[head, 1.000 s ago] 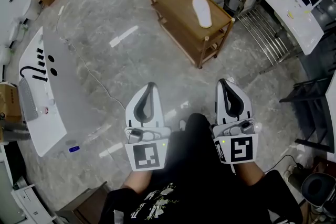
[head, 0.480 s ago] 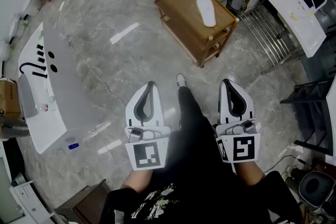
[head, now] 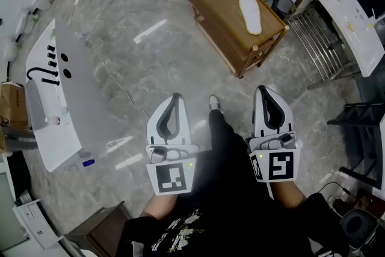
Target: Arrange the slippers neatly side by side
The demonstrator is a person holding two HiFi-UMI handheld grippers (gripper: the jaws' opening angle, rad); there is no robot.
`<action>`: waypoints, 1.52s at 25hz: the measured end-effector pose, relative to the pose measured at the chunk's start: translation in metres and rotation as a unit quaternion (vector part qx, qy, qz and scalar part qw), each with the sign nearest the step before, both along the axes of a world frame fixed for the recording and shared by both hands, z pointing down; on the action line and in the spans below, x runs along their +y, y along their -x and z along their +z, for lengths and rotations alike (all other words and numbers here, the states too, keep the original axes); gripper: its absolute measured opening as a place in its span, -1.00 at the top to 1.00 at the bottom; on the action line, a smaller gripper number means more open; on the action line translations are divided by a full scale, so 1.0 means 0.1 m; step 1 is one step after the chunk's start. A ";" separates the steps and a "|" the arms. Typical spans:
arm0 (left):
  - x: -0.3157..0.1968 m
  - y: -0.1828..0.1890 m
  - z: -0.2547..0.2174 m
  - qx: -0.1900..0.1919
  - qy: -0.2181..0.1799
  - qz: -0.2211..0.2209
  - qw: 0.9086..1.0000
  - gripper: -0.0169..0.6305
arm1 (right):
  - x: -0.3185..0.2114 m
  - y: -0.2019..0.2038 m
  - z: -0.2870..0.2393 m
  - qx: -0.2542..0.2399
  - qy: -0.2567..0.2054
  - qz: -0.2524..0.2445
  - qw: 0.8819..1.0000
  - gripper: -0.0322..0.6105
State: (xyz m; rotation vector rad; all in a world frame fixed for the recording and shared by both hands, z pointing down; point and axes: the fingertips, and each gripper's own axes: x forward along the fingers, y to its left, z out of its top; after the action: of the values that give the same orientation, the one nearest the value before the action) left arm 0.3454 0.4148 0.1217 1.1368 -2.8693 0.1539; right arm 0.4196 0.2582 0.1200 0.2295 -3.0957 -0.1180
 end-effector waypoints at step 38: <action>-1.02 2.30 0.09 0.011 0.035 -0.021 0.999 0.94 | -1.05 2.43 0.28 0.027 0.026 -0.035 0.999 0.90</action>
State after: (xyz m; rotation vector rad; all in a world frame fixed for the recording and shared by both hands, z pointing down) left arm 0.1151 0.3131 0.1308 1.0588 -2.8417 0.2371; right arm 0.1768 0.1537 0.1483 0.1130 -3.0499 -0.0446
